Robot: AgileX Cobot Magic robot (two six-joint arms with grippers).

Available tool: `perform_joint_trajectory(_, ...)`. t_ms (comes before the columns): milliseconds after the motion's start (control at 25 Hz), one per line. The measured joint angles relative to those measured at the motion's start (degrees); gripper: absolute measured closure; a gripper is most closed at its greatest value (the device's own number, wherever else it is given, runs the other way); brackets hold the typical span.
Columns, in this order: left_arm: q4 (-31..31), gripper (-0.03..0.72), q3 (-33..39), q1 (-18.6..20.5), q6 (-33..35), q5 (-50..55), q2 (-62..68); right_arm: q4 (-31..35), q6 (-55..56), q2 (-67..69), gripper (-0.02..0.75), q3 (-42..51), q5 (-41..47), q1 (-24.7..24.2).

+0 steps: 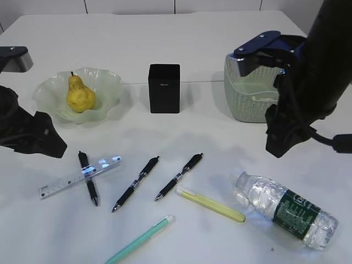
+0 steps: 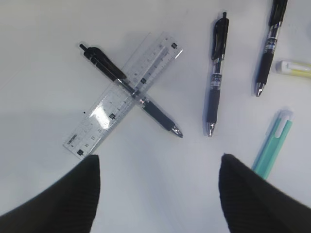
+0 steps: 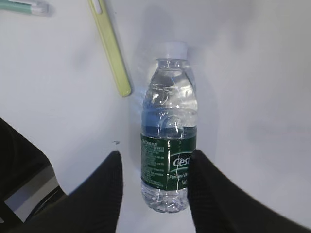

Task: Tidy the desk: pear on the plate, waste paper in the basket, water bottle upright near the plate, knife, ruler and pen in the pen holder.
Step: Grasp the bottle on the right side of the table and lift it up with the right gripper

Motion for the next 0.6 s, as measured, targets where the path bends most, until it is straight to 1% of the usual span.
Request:
perform_joint_trajectory(440,-0.35,0.151,0.00,0.00,0.00,0.00,0.00,0.10,-0.36,1.91,0.353,0.10,-0.55,0.00)
perform_joint_trajectory(520,-0.35,0.151,0.00,0.00,0.00,0.00,0.00,0.10,-0.36,2.04,0.254,0.21,-0.64,0.00)
perform_joint_trajectory(560,-0.35,0.151,0.00,0.00,0.00,0.00,0.00,0.10,-0.36,2.04,0.254,0.21,-0.64,0.00)
perform_joint_trajectory(600,-0.35,0.151,0.00,0.00,0.00,0.00,0.00,0.10,-0.36,2.04,0.221,0.53,-0.77,0.00)
